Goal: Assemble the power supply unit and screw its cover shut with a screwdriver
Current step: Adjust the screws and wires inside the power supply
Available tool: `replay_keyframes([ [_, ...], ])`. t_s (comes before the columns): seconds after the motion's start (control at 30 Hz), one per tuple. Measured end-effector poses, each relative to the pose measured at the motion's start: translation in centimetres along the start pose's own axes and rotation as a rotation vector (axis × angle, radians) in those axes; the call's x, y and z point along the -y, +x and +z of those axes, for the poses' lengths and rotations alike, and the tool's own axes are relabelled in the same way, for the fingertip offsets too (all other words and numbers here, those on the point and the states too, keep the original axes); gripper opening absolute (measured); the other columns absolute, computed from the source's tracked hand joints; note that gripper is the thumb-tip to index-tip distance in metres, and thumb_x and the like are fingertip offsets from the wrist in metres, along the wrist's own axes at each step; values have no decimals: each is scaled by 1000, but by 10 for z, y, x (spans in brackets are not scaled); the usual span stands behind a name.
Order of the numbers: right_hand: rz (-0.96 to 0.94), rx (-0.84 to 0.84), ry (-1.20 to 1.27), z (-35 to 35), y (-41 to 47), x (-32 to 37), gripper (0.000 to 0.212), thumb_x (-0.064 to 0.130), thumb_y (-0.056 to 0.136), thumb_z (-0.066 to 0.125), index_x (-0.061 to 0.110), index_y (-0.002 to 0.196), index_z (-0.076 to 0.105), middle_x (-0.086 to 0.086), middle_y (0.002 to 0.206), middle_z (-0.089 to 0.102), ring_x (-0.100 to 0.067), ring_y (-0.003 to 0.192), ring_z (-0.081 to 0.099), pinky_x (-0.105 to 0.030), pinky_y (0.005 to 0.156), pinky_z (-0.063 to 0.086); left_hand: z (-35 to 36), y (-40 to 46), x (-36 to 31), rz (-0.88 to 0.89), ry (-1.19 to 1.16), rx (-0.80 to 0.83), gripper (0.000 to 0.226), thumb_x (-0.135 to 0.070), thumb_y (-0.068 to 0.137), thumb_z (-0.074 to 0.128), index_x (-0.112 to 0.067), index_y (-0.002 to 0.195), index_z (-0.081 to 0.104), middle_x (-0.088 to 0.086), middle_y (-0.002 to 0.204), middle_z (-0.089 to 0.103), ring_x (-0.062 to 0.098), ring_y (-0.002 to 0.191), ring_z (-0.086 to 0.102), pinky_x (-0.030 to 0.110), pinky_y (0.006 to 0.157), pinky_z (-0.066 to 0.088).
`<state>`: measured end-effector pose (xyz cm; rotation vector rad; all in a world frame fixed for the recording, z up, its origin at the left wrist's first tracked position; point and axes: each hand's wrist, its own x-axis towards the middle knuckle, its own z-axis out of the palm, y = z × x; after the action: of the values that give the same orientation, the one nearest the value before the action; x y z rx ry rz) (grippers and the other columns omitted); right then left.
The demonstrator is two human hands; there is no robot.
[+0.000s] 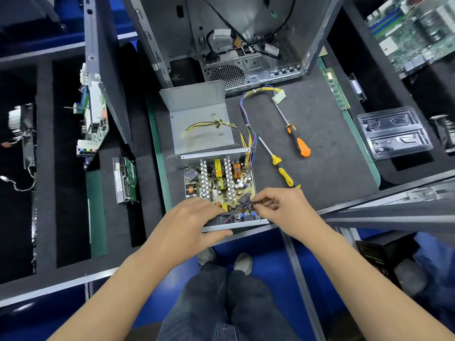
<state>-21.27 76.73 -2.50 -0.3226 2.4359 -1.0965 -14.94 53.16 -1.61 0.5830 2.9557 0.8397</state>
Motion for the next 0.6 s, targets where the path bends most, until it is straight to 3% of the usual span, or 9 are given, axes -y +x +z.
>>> replay_keyframes([
  [0.17,-175,53,-232,-2,5,6,14,9,89,70,6,102,76,-4,86,64,-17,72,57,-28,71,52,1,0,1,11,-22,-14,40,-47,86,74,-9,97,75,0,77,66,23,71,62,28,69,48],
  [0.3,-195,82,-322,-5,10,9,16,17,92,68,9,102,77,5,88,52,-13,73,51,-27,69,47,0,0,1,8,-47,6,38,-40,78,81,-8,97,75,2,78,66,24,71,62,36,65,56],
  [0.6,-138,63,-286,-1,15,10,9,11,87,72,3,90,77,3,81,53,-11,65,49,-24,63,41,-3,0,-2,-22,-52,25,35,-35,77,85,-10,98,75,0,77,65,22,72,59,30,66,50],
])
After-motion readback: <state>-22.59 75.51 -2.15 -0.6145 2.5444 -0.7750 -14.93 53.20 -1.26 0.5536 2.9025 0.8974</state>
